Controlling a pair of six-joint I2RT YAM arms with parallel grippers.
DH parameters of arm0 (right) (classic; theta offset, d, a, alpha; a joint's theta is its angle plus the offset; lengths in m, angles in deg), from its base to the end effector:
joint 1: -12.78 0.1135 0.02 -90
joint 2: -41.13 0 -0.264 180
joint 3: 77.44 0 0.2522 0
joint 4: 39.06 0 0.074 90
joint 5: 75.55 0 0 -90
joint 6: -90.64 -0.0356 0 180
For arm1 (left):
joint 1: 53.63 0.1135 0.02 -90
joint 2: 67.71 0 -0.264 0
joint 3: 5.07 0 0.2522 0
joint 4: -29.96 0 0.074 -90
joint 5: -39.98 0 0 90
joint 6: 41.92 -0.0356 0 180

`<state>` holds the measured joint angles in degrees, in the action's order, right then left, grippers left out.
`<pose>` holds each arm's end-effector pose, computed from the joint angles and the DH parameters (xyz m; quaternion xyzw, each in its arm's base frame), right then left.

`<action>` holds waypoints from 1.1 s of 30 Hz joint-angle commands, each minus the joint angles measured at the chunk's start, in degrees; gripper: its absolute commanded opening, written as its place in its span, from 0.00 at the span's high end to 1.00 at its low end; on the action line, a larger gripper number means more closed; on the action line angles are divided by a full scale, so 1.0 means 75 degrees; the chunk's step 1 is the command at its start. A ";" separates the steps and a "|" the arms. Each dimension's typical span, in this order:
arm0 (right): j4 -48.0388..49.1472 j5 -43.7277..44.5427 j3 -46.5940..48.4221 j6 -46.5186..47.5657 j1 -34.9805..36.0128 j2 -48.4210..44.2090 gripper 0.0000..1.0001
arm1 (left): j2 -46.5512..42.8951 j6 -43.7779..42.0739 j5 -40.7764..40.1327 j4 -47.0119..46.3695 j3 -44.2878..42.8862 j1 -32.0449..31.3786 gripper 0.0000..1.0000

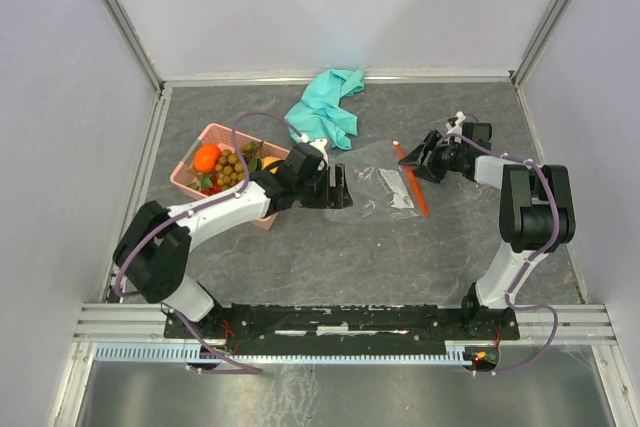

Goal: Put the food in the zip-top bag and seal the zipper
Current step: Pick up the zipper food storage bag at the center of the board.

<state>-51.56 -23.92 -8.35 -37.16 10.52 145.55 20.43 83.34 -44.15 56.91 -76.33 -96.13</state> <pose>0.3605 0.0079 0.1478 0.1908 0.8684 0.3957 0.2300 0.2421 -0.2268 0.2284 0.0780 0.9156 -0.2825 0.2753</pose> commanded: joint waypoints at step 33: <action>0.3163 -0.1960 -0.1355 -0.1094 0.0524 -0.0548 0.73 | 0.1305 0.0133 -0.0449 -0.1756 0.0693 -0.0103 0.20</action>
<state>-30.82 -36.62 -18.54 -45.44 14.13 143.96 32.06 82.38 -45.92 46.04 -73.11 -96.64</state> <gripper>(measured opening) 0.342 0.804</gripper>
